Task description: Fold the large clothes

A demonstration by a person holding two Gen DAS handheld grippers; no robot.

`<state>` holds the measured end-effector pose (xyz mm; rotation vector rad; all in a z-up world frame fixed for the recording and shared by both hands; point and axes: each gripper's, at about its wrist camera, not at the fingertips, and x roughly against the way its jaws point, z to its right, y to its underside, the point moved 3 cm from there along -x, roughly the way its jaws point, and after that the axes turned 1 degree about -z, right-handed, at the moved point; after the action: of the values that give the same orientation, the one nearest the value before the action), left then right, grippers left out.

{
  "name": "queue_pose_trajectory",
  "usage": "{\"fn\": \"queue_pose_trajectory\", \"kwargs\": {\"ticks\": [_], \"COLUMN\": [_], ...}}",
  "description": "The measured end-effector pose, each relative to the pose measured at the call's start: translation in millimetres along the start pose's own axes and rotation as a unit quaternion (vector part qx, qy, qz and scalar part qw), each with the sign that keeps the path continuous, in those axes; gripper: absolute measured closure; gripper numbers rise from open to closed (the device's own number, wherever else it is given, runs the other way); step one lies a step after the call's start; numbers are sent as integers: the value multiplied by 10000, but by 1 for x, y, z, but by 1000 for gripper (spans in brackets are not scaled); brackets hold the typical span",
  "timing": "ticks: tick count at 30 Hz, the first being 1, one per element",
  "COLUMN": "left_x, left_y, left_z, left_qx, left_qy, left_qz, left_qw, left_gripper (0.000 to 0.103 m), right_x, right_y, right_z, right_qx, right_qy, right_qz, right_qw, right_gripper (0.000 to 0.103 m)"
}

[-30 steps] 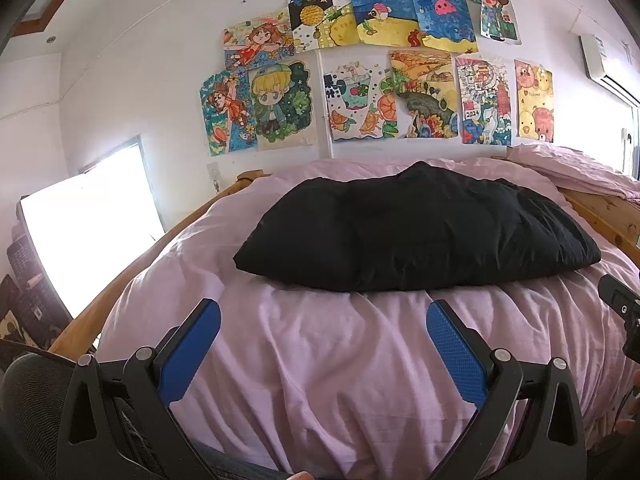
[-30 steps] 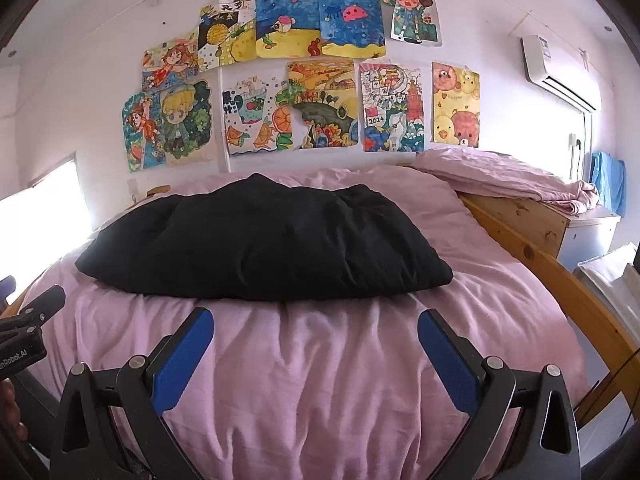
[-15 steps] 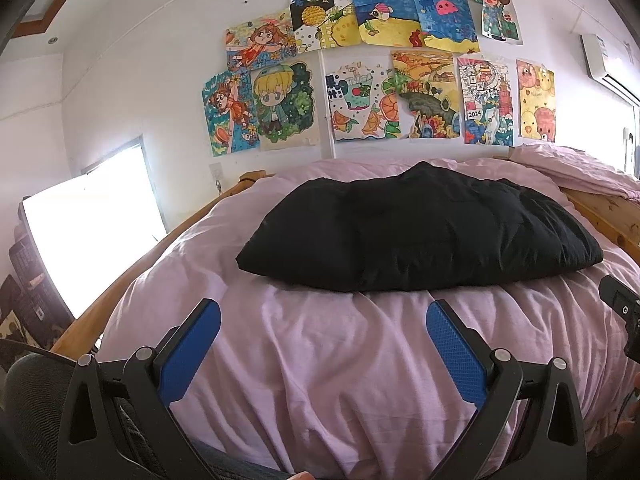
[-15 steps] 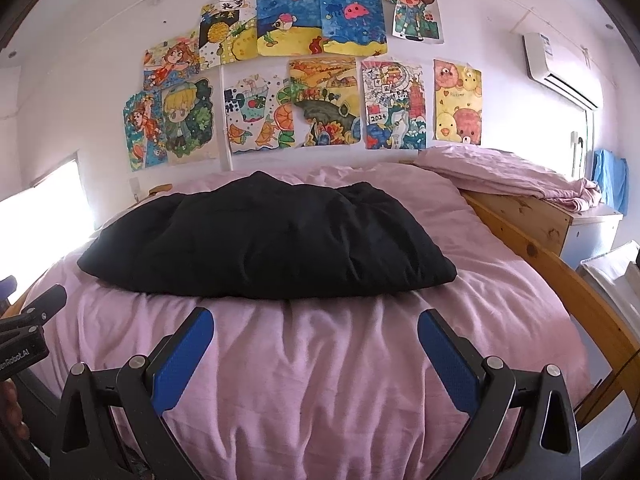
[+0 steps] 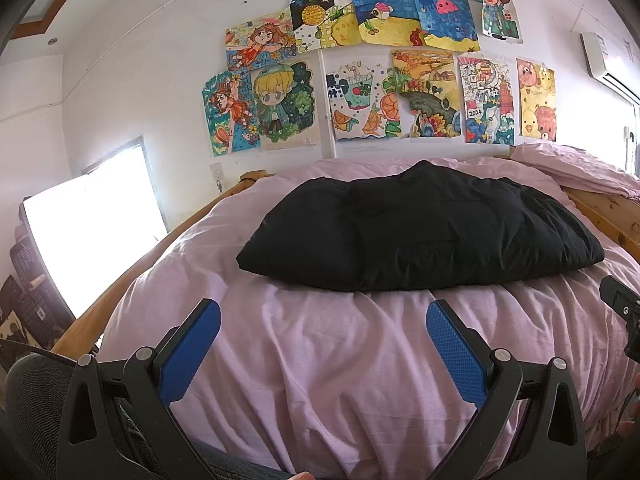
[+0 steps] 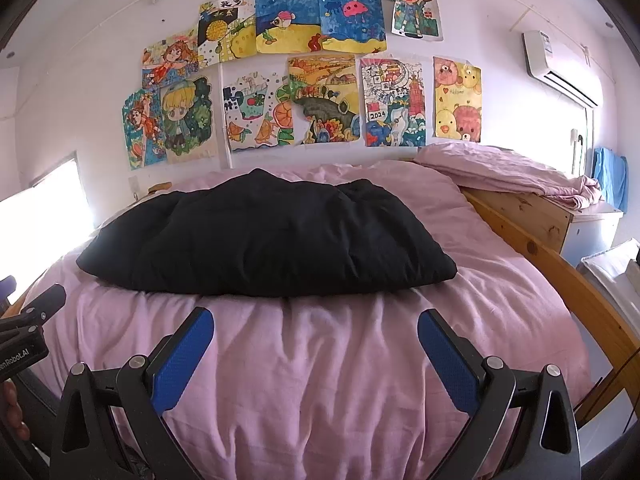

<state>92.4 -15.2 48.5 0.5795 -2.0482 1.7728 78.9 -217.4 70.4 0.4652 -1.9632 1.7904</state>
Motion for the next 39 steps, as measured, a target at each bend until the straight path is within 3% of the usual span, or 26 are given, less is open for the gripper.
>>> {"fn": "queue_pose_trajectory", "kwargs": {"ticks": [39], "left_x": [-1], "left_y": [0], "left_z": [-3], "left_qx": [-17], "left_qy": [23], "left_qz": [1], "left_qw": [10000], "left_gripper": [2], "right_x": [0], "right_y": [-1], "right_z": [-1], "right_qx": [-13], "right_qy": [-1], "right_qz": [-10], "right_qw": [10000], "right_gripper": [0]}}
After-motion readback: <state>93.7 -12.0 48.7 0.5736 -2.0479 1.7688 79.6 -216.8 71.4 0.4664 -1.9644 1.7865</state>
